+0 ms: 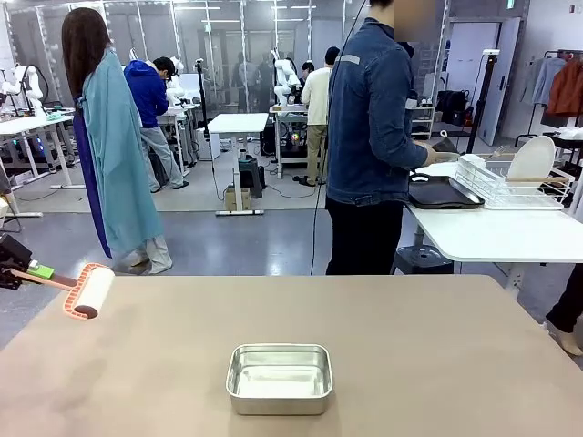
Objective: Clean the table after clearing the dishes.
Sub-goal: Place the Lint Roller back on top of the Airtight Container.
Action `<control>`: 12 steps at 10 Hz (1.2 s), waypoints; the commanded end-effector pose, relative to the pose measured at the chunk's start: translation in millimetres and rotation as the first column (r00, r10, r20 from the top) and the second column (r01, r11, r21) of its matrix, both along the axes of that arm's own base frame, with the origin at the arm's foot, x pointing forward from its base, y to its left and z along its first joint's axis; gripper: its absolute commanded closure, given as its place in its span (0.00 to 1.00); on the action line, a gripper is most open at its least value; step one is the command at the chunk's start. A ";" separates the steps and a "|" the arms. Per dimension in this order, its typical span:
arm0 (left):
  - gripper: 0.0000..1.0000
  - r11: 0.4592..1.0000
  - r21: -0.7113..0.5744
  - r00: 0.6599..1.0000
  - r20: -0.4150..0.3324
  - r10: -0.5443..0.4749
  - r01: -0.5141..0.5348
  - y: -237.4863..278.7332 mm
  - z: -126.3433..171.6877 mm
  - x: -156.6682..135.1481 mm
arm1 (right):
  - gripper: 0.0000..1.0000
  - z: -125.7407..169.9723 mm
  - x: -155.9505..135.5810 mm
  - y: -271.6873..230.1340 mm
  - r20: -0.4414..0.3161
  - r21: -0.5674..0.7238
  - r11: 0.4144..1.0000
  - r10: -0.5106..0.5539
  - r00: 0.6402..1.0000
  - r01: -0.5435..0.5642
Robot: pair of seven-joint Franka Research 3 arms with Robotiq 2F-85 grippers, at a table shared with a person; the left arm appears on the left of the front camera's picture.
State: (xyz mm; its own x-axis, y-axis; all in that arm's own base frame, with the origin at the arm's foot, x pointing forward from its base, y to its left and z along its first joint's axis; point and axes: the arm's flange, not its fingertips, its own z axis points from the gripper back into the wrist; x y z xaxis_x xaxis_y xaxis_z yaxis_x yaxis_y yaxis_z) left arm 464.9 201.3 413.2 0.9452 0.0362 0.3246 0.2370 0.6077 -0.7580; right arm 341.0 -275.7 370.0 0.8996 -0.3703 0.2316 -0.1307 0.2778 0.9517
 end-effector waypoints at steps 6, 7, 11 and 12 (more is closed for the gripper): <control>0.77 0.787 0.432 0.763 0.282 -0.581 0.439 -133.0 165.2 77.3 | 0.00 1.9 -0.1 0.8 0.021 -0.001 1.000 0.000 1.000 0.000; 0.77 0.700 0.479 0.672 0.268 -0.691 0.529 -173.2 191.6 78.6 | 0.00 1.9 -0.1 0.8 0.021 -0.001 1.000 0.000 1.000 0.000; 0.77 0.401 0.585 0.412 0.122 -0.903 0.705 -305.5 220.7 23.8 | 0.00 1.9 -0.1 0.8 0.021 -0.001 1.000 0.000 1.000 0.000; 0.77 0.354 0.617 0.413 0.052 -0.909 0.703 -332.2 213.8 2.5 | 0.00 1.9 -0.1 0.8 0.021 -0.001 1.000 0.000 1.000 0.000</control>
